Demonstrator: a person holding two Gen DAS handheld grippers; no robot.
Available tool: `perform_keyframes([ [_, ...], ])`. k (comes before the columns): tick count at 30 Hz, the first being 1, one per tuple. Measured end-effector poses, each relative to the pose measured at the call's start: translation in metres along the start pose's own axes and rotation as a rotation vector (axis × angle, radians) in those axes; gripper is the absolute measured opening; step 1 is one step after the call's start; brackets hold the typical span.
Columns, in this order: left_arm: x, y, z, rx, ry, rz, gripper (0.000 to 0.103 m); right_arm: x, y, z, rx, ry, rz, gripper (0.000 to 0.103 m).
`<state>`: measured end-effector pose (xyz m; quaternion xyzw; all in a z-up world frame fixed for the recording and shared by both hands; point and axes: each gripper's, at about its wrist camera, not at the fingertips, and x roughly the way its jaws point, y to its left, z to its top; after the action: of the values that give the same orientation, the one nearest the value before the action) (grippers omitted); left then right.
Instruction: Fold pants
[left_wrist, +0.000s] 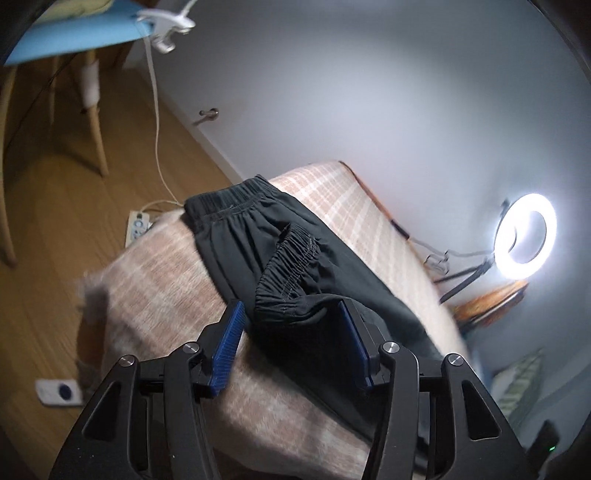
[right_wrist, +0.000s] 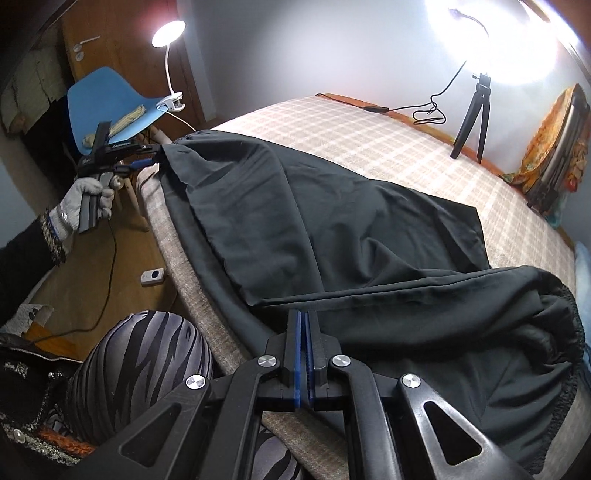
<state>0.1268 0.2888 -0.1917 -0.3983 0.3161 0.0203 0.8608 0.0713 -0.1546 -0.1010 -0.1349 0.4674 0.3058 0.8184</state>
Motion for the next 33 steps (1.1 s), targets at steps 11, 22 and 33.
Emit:
perform_keyframes([
  [11,-0.006,0.017,-0.003,-0.204,-0.006,-0.072,0.051,-0.004,0.003,0.016,0.018,-0.042,0.029,0.008],
  [22,0.012,0.013,0.004,-0.316,0.023,-0.044,0.061,0.0,0.015,0.061,0.003,-0.097,0.076,0.034],
  [33,0.028,0.012,0.008,-0.298,0.064,-0.034,0.051,0.02,0.046,0.141,-0.133,-0.103,0.109,0.051],
])
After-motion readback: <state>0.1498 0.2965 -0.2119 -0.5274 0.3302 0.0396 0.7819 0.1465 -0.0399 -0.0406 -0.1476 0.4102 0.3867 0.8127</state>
